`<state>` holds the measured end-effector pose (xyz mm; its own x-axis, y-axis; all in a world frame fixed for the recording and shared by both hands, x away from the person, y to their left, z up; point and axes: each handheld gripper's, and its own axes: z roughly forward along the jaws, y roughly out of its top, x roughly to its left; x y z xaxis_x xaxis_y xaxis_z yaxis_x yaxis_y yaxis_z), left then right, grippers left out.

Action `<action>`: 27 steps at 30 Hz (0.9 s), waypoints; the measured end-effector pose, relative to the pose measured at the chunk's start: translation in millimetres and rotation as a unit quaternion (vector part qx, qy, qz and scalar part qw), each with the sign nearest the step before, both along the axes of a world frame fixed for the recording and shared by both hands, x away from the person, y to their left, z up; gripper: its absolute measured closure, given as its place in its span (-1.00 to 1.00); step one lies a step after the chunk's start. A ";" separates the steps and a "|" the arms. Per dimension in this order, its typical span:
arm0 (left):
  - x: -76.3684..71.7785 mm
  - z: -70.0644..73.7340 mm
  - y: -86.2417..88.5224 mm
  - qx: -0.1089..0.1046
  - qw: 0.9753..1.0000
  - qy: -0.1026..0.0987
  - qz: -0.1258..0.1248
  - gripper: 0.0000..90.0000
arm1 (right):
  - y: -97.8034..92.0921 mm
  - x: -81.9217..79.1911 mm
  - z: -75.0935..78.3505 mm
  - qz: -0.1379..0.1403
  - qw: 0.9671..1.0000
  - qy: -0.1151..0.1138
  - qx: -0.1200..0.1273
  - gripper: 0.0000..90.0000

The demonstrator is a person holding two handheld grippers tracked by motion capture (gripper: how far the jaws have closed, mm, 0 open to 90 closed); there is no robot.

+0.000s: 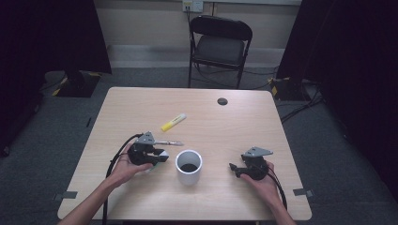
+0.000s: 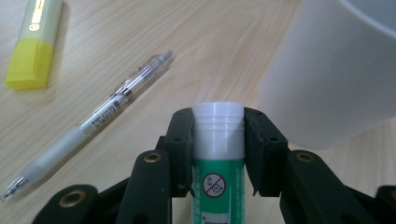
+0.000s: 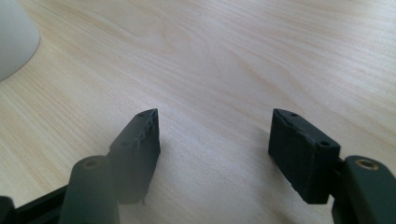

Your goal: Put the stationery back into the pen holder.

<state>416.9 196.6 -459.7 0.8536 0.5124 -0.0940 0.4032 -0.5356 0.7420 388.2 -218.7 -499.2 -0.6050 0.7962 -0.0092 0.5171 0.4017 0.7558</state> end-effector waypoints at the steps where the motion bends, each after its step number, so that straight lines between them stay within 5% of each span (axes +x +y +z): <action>1: -0.2 1.1 0.3 -0.011 1.000 -0.003 -0.003 0.45 | -0.1 0.0 -0.1 0.001 1.000 -0.001 0.000 -0.26; 9: -3.1 7.1 3.6 -0.032 0.999 -0.011 0.007 0.45 | -0.1 -0.3 -0.1 -0.002 1.000 0.001 0.000 -0.29; 15: -2.4 14.1 9.0 -0.071 0.997 -0.005 0.016 0.45 | 0.0 -0.2 -0.2 0.001 1.000 0.000 0.000 -0.29; 27: -9.9 27.0 8.2 -0.107 0.994 -0.018 0.002 0.45 | 0.0 -0.3 -0.1 0.000 1.000 0.002 0.000 -0.30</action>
<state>406.9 204.8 -432.8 0.8562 0.4875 -0.1712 0.3764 -0.3617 0.8529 387.9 -218.7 -499.3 -0.6044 0.7967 -0.0058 0.5212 0.4010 0.7534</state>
